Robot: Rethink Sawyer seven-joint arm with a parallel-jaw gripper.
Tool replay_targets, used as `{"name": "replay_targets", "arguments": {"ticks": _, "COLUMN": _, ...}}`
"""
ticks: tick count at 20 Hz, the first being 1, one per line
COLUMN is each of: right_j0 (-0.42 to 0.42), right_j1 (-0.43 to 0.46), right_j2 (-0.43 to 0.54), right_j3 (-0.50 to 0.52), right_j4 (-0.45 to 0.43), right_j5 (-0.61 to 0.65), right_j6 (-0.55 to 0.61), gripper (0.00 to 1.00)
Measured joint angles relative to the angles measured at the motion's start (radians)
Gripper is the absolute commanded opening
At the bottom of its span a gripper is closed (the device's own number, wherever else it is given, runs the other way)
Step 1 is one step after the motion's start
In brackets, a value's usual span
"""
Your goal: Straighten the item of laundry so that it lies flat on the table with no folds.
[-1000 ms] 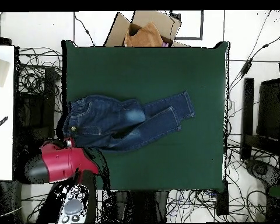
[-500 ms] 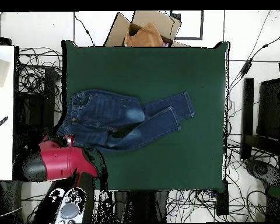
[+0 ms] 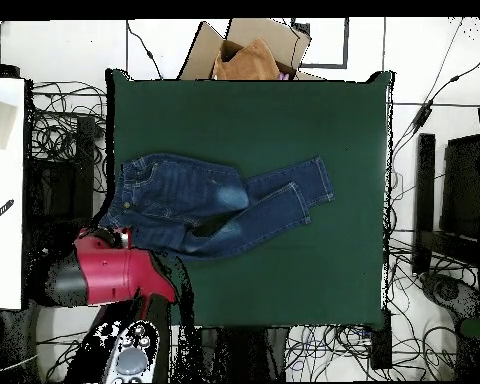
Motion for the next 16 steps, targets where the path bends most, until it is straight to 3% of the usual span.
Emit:
{"name": "replay_targets", "arguments": {"ticks": 5, "right_j0": -0.114, "right_j1": -0.024, "right_j2": 0.003, "right_j3": 0.0, "right_j4": -0.001, "right_j5": 0.011, "right_j6": 0.0, "gripper": 1.0}}
{"name": "replay_targets", "arguments": {"ticks": 9, "right_j0": -0.263, "right_j1": -0.049, "right_j2": 0.032, "right_j3": 0.003, "right_j4": -0.025, "right_j5": 0.011, "right_j6": 0.0, "gripper": 1.0}}
{"name": "replay_targets", "arguments": {"ticks": 11, "right_j0": -0.355, "right_j1": -0.053, "right_j2": 0.047, "right_j3": 0.006, "right_j4": -0.059, "right_j5": 0.01, "right_j6": 0.0, "gripper": 1.0}}
{"name": "replay_targets", "arguments": {"ticks": 16, "right_j0": -0.475, "right_j1": -0.047, "right_j2": 0.072, "right_j3": 0.014, "right_j4": -0.141, "right_j5": -0.012, "right_j6": 0.0, "gripper": 1.0}}
